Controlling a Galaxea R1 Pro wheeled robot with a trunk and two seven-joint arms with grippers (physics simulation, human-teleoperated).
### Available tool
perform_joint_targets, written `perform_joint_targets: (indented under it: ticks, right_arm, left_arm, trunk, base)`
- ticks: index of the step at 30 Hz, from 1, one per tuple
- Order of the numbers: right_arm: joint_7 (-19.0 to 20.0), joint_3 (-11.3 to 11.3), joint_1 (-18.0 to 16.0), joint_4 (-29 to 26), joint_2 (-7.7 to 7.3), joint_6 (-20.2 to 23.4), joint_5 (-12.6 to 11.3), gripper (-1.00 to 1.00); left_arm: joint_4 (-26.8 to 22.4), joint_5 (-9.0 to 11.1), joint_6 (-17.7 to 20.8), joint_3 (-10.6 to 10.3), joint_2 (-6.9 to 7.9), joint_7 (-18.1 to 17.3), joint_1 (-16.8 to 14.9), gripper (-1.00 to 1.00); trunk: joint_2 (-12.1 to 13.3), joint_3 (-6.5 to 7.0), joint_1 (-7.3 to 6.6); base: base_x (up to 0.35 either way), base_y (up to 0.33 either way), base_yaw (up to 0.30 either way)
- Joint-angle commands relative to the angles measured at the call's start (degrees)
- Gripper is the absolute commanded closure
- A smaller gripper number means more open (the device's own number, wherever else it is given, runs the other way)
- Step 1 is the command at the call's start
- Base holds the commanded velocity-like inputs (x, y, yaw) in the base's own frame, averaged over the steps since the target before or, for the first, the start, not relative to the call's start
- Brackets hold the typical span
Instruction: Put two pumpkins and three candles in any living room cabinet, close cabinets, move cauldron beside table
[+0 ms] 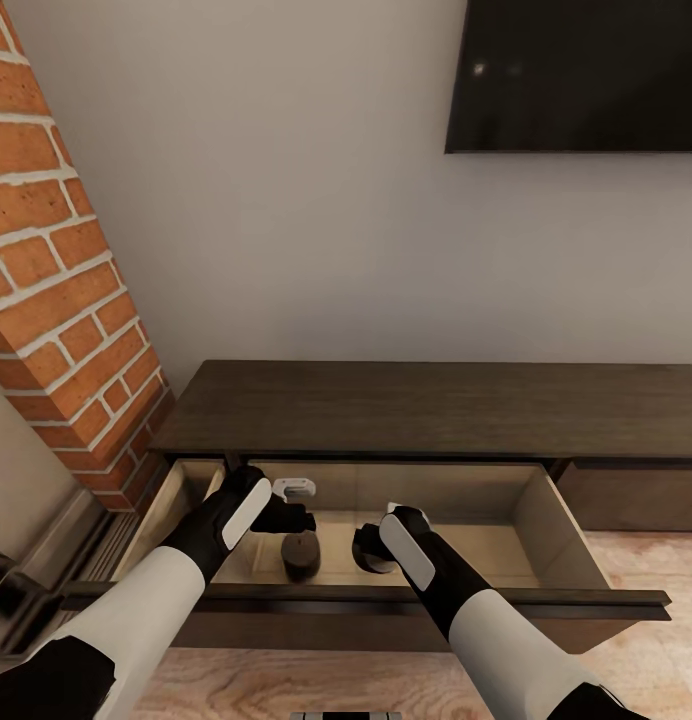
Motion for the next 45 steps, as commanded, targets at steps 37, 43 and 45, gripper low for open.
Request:
perform_joint_targets:
  ticks: [37,43,45]
  right_arm:
    - [-0.31,0.10,-0.04,0.16,0.00,-0.58,-0.30,-1.00]
    - [-0.30,0.10,-0.04,0.20,0.00,-0.77,-0.23,-1.00]
    - [-0.32,0.10,-0.04,0.18,0.00,-0.89,-0.20,-1.00]
  left_arm:
    - [-0.08,0.65,0.20,-0.15,0.02,0.68,-0.03,-1.00]
    - [-0.06,0.67,0.22,-0.15,0.02,0.64,-0.03,-1.00]
    - [-0.06,0.66,0.22,-0.15,0.01,0.62,-0.03,-1.00]
  trunk:
    - [-0.02,-0.05,-0.01]
    - [-0.09,-1.16,0.12]
    - [-0.12,-1.60,0.17]
  base:
    - [0.000,0.000,0.000]
    - [0.000,0.000,0.000]
    - [0.000,0.000,0.000]
